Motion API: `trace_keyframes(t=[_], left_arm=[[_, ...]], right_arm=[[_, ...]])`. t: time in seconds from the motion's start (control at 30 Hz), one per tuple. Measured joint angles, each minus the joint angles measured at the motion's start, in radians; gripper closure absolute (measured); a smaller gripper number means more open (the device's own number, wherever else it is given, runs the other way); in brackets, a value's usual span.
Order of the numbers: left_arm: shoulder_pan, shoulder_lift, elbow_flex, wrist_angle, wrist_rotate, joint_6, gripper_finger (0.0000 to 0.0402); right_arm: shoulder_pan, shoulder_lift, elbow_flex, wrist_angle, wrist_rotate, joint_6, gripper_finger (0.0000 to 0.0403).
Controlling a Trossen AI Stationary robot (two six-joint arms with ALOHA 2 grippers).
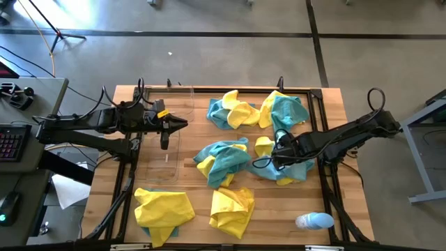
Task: Sort microfiber towel by color & place in baskets
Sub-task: Put the blue microfiber cloth into the top transparent bin
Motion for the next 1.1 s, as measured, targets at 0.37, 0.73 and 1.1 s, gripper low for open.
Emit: trace_keyframes(t=[0.37,0.73,1.1], left_arm=[[0.0,0.0,0.0,0.0,0.0,0.0,0.0366],[0.0,0.0,0.0,0.0,0.0,0.0,0.0366],[0.0,0.0,0.0,0.0,0.0,0.0,0.0366]], right_arm=[[0.0,0.0,0.001,0.001,0.001,0.007,0.0393],[0.0,0.0,0.001,0.001,0.001,0.015,0.0344],[0.0,-0.001,0.002,-0.008,0.0,0.015,0.0365]])
